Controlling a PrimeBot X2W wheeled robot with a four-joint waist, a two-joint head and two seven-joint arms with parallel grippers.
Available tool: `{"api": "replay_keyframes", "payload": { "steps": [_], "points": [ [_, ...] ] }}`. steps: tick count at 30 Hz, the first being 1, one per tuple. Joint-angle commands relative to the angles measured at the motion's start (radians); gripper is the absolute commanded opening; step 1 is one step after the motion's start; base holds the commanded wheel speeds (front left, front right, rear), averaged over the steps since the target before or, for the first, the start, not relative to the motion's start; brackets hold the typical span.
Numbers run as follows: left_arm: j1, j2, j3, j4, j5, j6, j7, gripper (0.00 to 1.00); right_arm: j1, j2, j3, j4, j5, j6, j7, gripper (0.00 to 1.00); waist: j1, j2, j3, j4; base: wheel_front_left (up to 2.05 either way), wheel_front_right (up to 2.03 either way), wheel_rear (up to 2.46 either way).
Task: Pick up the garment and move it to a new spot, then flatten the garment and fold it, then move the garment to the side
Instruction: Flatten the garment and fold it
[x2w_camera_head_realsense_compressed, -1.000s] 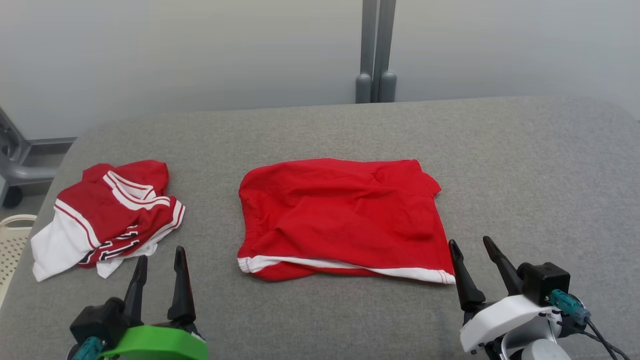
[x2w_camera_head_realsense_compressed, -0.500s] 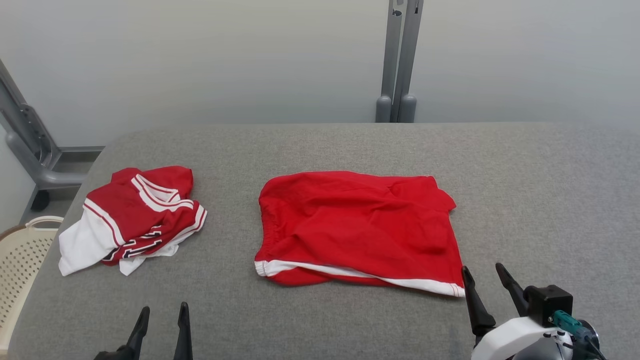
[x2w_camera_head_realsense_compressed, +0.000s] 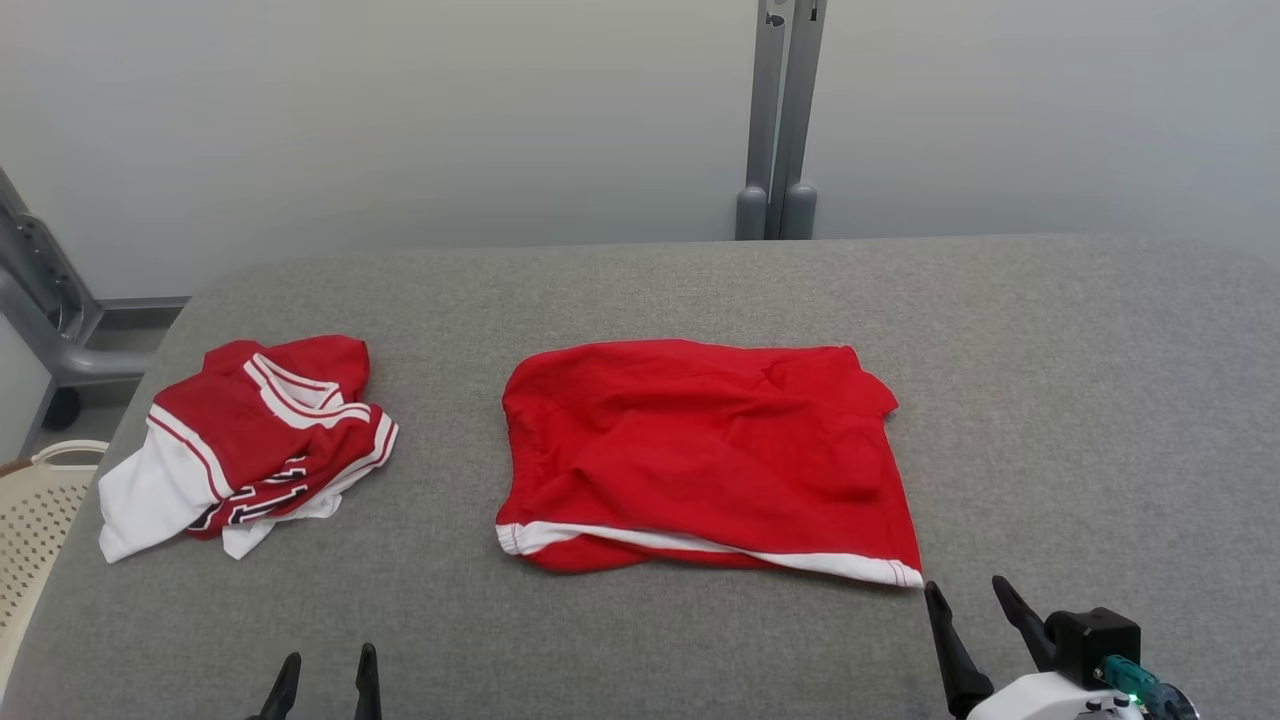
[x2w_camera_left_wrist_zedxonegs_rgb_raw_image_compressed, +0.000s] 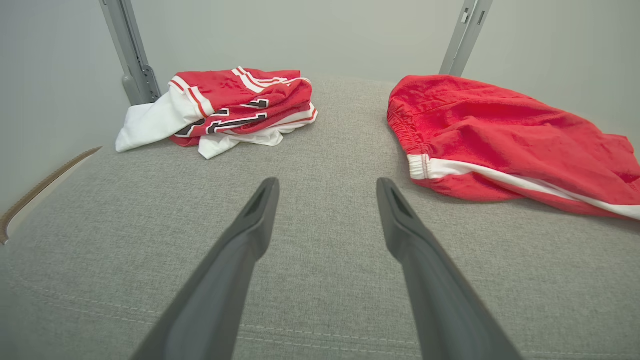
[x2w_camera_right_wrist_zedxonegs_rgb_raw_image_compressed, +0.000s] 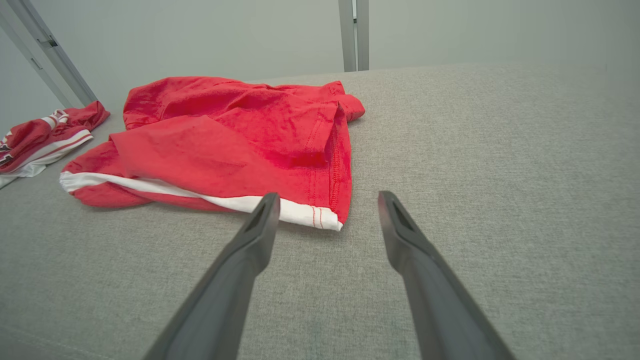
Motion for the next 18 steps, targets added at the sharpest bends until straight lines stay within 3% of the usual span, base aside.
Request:
{"api": "replay_keyframes", "payload": {
  "steps": [1,13,18],
  "points": [
    [-0.014,0.0,0.002,-0.002,0.0,-0.003,-0.004,1.0,0.002,-0.003,0.004,-0.005,0.004,0.0,-0.001,1.0,0.0,0.0,0.004,-0.006,0.0,0.0,0.0],
    [-0.048,-0.004,-0.023,0.002,0.013,-0.012,-0.008,1.0,-0.008,-0.003,0.017,-0.002,0.012,0.0,0.008,1.0,0.0,0.0,0.01,-0.004,0.0,0.0,0.0],
    [-0.095,-0.005,-0.059,0.03,0.005,-0.043,0.054,1.0,-0.04,-0.002,0.015,-0.006,-0.028,0.0,0.084,1.0,0.0,0.0,0.022,-0.004,0.0,0.0,0.0]
  ]
}}
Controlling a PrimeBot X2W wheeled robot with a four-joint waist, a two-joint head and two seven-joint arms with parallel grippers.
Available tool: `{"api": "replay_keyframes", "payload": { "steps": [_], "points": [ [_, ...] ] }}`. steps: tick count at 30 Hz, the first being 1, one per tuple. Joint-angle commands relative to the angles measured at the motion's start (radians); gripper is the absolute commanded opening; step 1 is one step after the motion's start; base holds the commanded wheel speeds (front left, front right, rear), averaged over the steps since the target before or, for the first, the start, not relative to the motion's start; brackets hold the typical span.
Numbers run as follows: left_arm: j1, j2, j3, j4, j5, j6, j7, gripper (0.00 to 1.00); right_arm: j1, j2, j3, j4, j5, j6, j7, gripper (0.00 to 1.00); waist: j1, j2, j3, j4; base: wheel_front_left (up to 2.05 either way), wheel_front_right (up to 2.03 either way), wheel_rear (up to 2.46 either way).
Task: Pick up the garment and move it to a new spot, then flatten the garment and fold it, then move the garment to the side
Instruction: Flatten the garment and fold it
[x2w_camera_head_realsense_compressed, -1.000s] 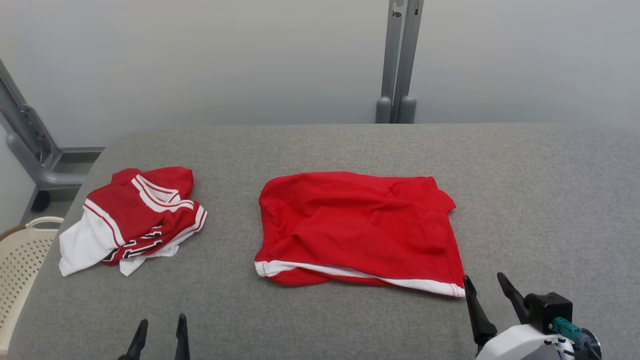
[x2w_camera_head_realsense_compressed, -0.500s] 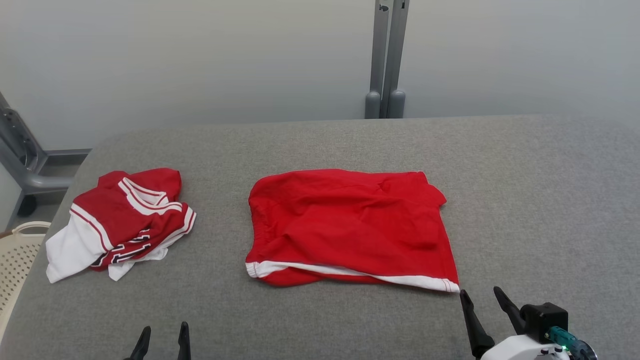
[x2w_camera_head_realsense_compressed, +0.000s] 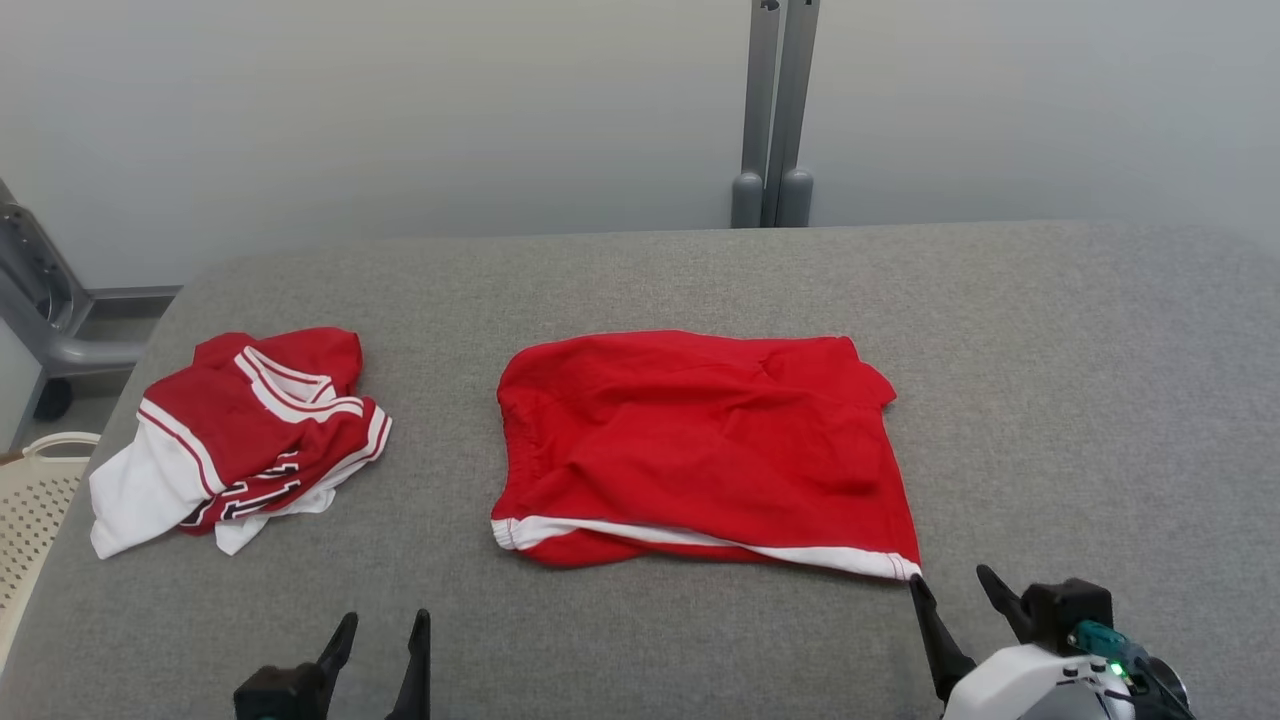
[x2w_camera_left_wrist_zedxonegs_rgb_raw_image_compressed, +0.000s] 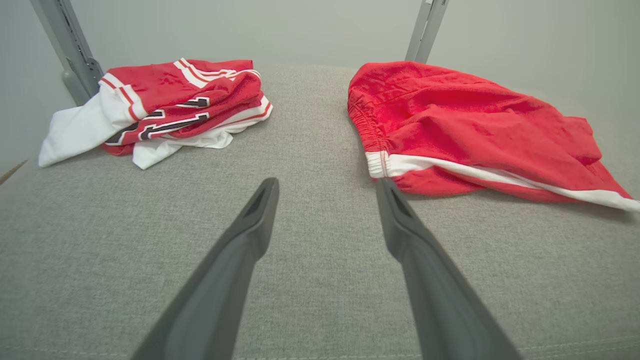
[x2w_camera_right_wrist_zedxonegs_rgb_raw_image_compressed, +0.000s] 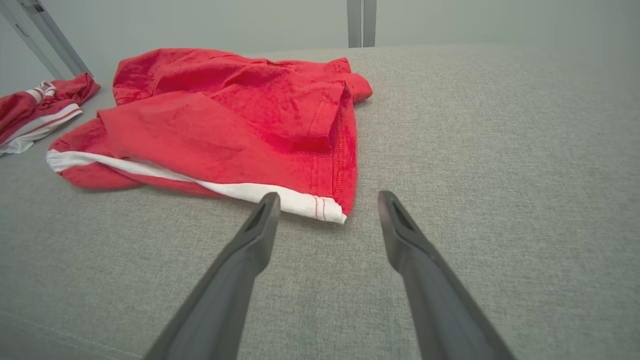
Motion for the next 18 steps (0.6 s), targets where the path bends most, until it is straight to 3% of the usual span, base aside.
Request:
{"api": "replay_keyframes", "payload": {
  "steps": [1,10,14,18],
  "points": [
    [-0.049,0.002,-0.016,0.014,0.006,-0.013,0.025,1.0,-0.031,-0.002,0.004,-0.008,-0.033,0.0,0.044,1.0,0.0,-0.0001,0.012,0.0,0.0,0.0,0.0],
    [-0.199,-0.036,-0.075,0.134,0.011,-0.025,0.13,1.0,-0.122,-0.02,0.056,0.013,-0.139,0.0,0.225,1.0,0.0,-0.0001,0.055,-0.009,0.0,0.0,0.0],
    [-0.261,-0.049,-0.076,0.208,0.007,-0.007,0.155,1.0,-0.168,-0.04,0.102,0.046,-0.144,0.0,0.244,1.0,0.0,-0.0001,0.077,-0.028,0.0,0.0,0.0],
    [-0.333,-0.045,-0.086,0.282,0.004,-0.023,0.177,1.0,-0.222,-0.052,0.138,0.093,-0.132,0.0,0.239,1.0,0.0,-0.0001,0.106,-0.05,0.0,0.0,0.0]
  ]
}}
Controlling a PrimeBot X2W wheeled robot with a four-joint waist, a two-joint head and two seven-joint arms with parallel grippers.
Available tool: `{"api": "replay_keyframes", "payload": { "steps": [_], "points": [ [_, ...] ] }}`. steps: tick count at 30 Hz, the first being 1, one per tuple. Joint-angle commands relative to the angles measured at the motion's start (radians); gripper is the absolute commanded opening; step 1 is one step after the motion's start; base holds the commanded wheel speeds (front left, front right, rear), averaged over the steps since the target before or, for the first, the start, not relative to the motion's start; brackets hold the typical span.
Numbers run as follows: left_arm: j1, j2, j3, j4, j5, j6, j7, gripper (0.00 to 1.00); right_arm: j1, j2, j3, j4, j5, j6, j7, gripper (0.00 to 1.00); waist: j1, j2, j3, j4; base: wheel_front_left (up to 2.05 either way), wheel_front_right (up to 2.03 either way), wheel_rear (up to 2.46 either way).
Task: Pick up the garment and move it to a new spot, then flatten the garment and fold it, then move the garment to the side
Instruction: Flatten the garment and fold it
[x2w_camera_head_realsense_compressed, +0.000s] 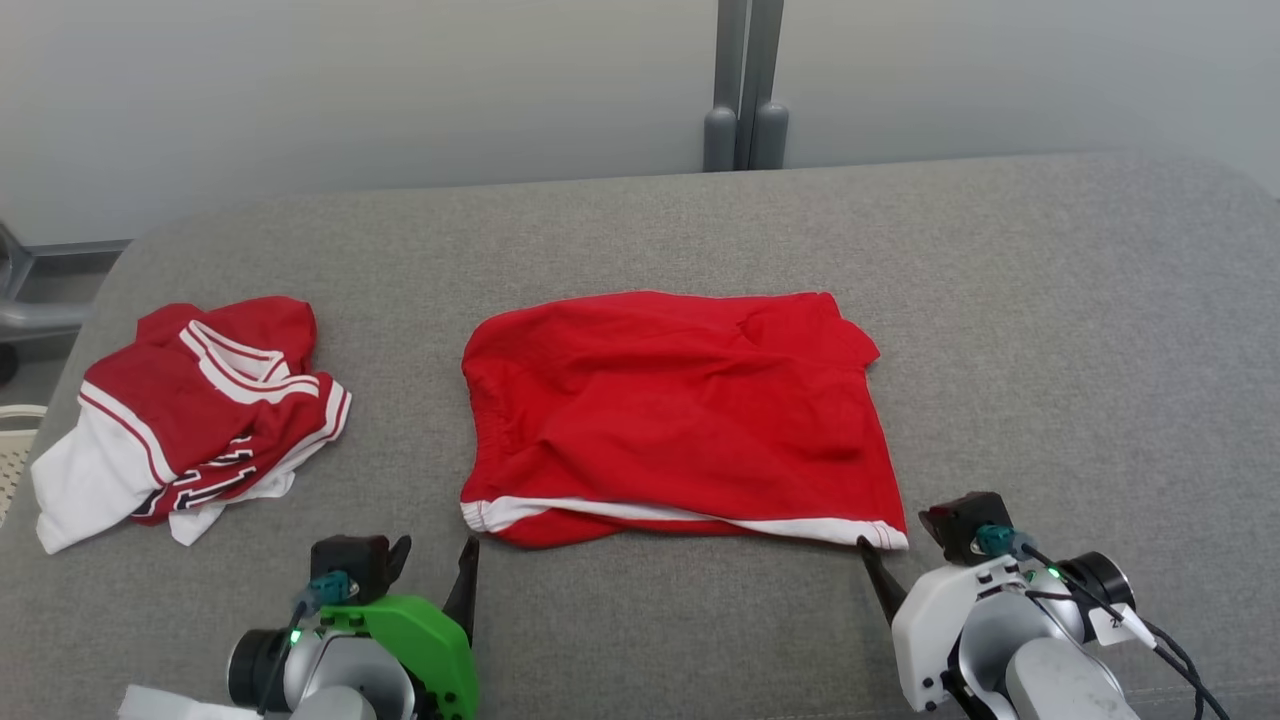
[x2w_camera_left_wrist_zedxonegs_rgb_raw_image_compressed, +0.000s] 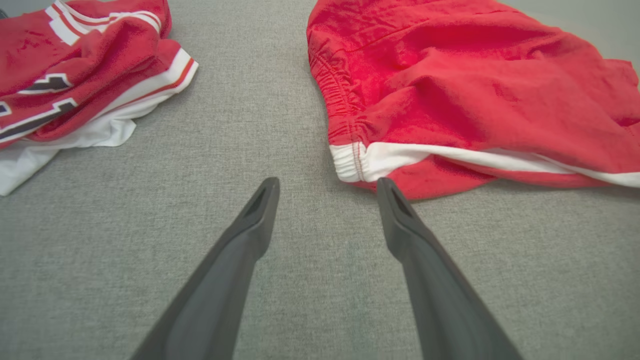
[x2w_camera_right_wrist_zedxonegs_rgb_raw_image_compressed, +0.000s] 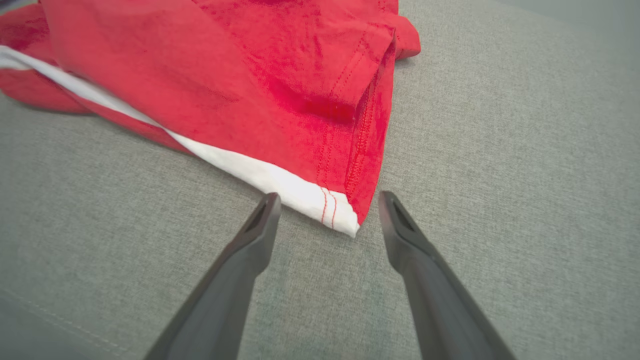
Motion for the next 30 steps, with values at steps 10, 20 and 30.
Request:
{"api": "replay_keyframes", "payload": {
  "steps": [10,20,30],
  "points": [
    [-0.156,0.008,-0.03,0.146,0.007,-0.027,0.04,1.0,-0.099,-0.007,0.018,0.086,0.024,0.0,-0.011,1.0,0.0,0.0,0.074,-0.036,0.0,0.0,0.0],
    [-0.203,-0.015,-0.045,0.231,-0.012,-0.033,0.021,1.0,-0.125,-0.016,0.067,0.147,0.059,0.0,-0.015,1.0,0.0,0.0,0.082,-0.034,0.0,0.0,0.0],
    [-0.226,-0.023,-0.069,0.256,-0.029,-0.054,-0.033,0.0,-0.137,-0.016,0.093,0.17,0.08,0.0,-0.023,0.16,0.0,0.0,0.079,-0.03,0.0,0.0,0.0]
  ]
}}
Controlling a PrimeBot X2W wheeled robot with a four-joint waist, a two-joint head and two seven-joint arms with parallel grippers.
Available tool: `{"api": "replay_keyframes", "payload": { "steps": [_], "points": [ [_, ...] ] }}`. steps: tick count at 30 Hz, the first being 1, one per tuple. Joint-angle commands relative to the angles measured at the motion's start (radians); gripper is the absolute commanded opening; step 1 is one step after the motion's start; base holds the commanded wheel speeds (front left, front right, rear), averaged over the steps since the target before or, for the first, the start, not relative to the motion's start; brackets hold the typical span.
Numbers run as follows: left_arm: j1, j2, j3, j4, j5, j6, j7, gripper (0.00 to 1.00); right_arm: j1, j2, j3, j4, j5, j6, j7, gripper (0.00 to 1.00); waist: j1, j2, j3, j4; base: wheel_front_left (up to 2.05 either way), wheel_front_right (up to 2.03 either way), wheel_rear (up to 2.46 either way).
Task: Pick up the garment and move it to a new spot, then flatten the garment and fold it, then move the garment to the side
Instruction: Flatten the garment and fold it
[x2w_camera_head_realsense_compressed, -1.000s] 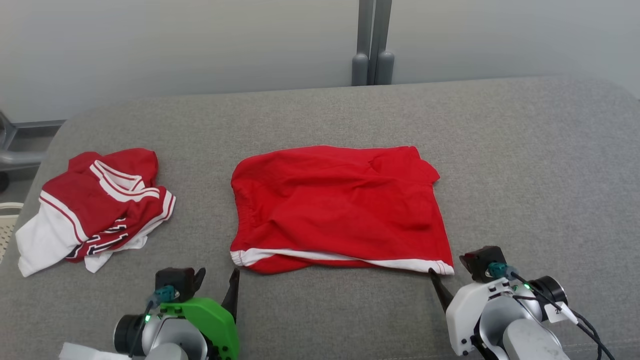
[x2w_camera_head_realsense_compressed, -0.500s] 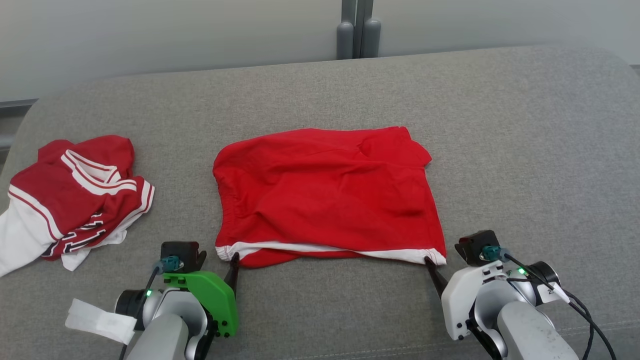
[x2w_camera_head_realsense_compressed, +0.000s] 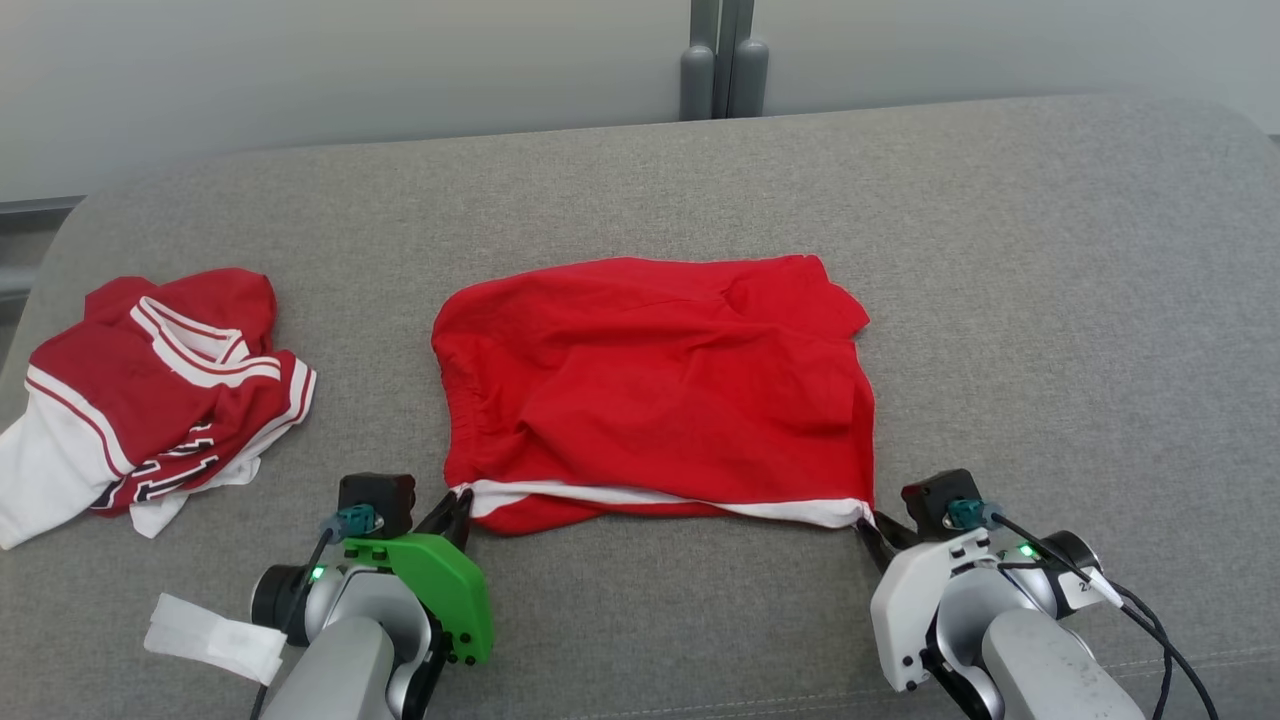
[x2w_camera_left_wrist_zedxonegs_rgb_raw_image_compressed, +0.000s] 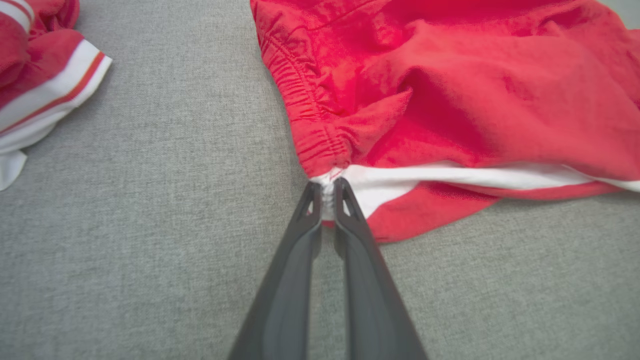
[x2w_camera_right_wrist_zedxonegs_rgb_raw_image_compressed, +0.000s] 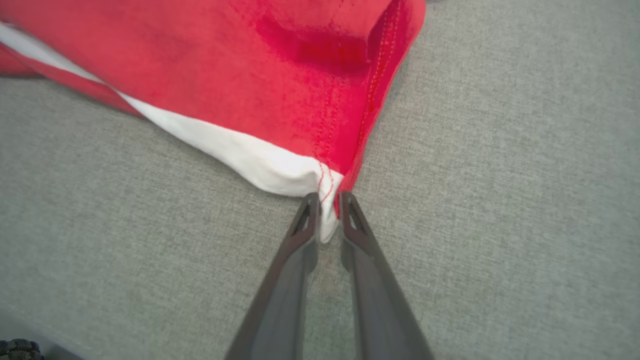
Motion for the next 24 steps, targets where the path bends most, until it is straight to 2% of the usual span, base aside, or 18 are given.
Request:
{"api": "replay_keyframes", "payload": {
  "steps": [1,2,8,16,20,24],
  "points": [
    [-0.015,0.002,-0.001,0.003,-0.005,-0.004,-0.008,0.0,-0.012,-0.004,0.002,0.004,0.002,0.0,-0.007,0.13,0.0,-0.0001,-0.001,0.0,0.0,0.0,0.0],
    [-0.017,0.001,-0.004,0.005,-0.009,-0.006,-0.01,0.0,-0.014,-0.005,0.002,0.003,0.004,0.0,-0.012,0.0,0.0,-0.0001,-0.001,0.0,0.0,0.0,0.0],
    [-0.021,-0.001,-0.004,0.013,-0.031,-0.011,-0.023,0.0,-0.01,0.001,-0.015,0.0,0.013,0.0,-0.018,0.0,0.0,-0.0001,-0.013,0.0,0.0,0.0,0.0],
    [-0.035,0.013,0.034,-0.049,-0.08,-0.014,-0.068,0.0,0.001,0.005,-0.064,-0.059,0.048,0.0,-0.036,0.0,0.0,-0.0001,-0.041,0.002,0.0,0.0,0.0],
    [-0.063,0.02,0.061,-0.115,-0.114,-0.015,-0.06,0.0,-0.026,0.011,-0.076,-0.114,0.101,0.0,-0.014,0.0,0.0,-0.0001,-0.033,-0.001,0.0,0.0,0.0],
    [-0.134,0.035,0.077,-0.183,-0.148,-0.018,-0.02,0.0,-0.101,-0.002,-0.037,-0.172,0.174,0.0,0.042,0.0,0.0,-0.0001,0.015,-0.008,0.0,0.0,0.0]
  ]
}}
